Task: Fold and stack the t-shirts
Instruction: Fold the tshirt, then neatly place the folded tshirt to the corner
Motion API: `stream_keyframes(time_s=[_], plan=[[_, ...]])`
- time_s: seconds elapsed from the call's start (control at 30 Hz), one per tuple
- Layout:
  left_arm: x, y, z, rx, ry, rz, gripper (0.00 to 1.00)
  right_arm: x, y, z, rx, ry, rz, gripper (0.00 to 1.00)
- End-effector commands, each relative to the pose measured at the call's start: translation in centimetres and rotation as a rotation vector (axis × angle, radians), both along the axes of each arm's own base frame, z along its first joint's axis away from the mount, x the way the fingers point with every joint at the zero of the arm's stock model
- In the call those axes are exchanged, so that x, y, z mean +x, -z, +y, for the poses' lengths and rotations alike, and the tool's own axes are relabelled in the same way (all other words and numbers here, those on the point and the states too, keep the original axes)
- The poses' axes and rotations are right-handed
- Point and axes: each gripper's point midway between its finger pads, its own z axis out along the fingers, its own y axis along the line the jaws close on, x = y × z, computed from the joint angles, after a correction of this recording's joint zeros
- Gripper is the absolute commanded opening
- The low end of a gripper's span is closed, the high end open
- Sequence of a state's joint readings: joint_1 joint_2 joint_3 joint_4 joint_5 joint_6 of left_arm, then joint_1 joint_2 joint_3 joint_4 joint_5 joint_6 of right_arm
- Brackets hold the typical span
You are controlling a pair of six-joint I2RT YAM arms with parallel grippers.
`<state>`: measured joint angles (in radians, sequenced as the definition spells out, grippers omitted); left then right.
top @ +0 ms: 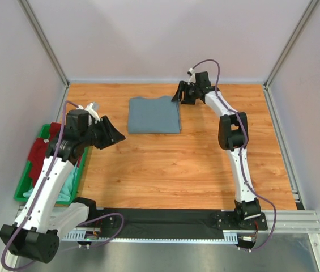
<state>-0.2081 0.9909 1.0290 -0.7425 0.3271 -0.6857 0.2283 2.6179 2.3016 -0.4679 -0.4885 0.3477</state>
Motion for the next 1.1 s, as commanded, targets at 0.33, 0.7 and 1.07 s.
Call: stream_keyframes(time_s=[0.33,0.7,1.07], plan=[[-3.1,-3.8,0.7,-0.050,-0.053,-0.030,0.48,0.9,1.2,2.5,0.088,-0.022,0.026,0.52],[-5.9,-3.7,0.9,-0.087,-0.067,-0.003,0.45,-0.3,0.4,-1.2,0.063,0.226,0.120,0.00],[-9.5,-2.4,-0.9,-0.145,0.120,0.024,0.42,-16.1,0.8,-16.7,-0.051,0.856,0.394,0.00]])
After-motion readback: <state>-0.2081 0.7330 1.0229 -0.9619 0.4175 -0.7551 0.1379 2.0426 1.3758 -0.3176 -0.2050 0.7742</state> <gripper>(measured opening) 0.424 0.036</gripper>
